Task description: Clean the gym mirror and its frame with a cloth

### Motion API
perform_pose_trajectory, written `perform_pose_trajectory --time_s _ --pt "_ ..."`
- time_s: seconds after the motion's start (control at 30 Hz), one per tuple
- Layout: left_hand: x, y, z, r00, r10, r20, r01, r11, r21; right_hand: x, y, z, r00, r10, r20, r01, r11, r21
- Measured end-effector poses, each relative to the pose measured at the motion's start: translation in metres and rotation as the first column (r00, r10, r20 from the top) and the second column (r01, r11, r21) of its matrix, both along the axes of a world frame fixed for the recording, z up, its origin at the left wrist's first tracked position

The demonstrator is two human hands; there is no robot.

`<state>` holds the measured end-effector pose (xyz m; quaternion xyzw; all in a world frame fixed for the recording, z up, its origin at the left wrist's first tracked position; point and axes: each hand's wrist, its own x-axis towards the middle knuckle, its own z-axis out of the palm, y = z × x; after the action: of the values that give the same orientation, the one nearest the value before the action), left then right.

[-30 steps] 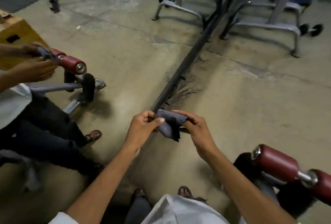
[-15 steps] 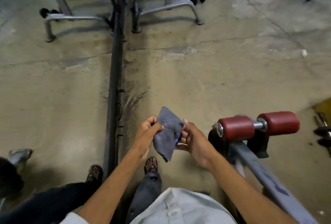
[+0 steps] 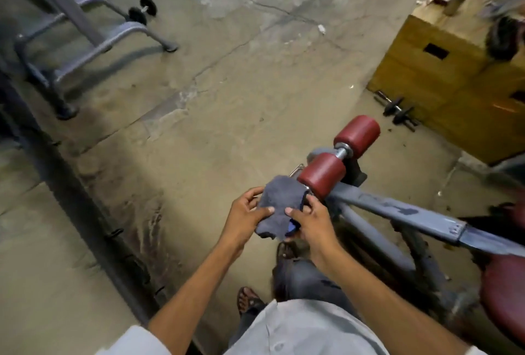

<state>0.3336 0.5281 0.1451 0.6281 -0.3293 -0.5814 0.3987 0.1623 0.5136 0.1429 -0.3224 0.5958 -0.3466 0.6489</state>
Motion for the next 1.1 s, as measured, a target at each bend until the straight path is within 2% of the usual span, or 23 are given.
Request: perform_pose_trajectory --time_s 0.13,0.27,0.37,0.47,0.6,0.73,0.8,0.93,1.1 --pt "-0.019 -0.049 -0.004 0.971 -0.238 0.018 0.238 0.971 -0.023 -0.021 -0.021 -0.012 0.981 -0.188 -0.054 0.187 0.982 -0.016" --pt "-0.039 -0.101 -0.012 0.87 -0.474 0.133 0.482 0.876 -0.031 -0.041 -0.043 -0.023 0.946 -0.321 0.045 0.322 0.947 -0.008" --pt "-0.048 -0.133 -0.012 0.798 -0.571 0.191 0.578 0.815 0.023 -0.045 -0.063 -0.029 0.936 -0.348 0.054 0.351 0.935 -0.052" --pt "-0.056 -0.167 -0.014 0.733 -0.642 0.224 0.65 0.759 0.046 -0.046 -0.087 -0.036 0.931 -0.366 -0.01 0.363 0.926 -0.107" --pt "-0.075 -0.219 -0.025 0.597 -0.748 0.291 0.763 0.641 0.084 -0.053 -0.12 -0.054 0.886 -0.453 -0.093 0.442 0.889 -0.12" --pt "-0.101 -0.261 -0.042 0.427 -0.844 0.325 0.861 0.489 0.139 -0.064 -0.146 -0.078 0.825 -0.54 -0.166 0.538 0.841 -0.066" --pt "-0.109 -0.281 -0.057 0.309 -0.876 0.37 0.904 0.391 0.173 -0.066 -0.158 -0.092 0.803 -0.559 -0.209 0.563 0.825 -0.044" --pt "-0.123 -0.321 -0.086 0.003 -0.888 0.46 0.967 0.121 0.226 -0.061 -0.181 -0.114 0.741 -0.61 -0.281 0.643 0.765 0.035" --pt "-0.149 -0.385 -0.131 -0.319 -0.828 0.462 0.945 -0.24 0.222 -0.045 -0.22 -0.143 0.628 -0.662 -0.409 0.752 0.652 0.099"
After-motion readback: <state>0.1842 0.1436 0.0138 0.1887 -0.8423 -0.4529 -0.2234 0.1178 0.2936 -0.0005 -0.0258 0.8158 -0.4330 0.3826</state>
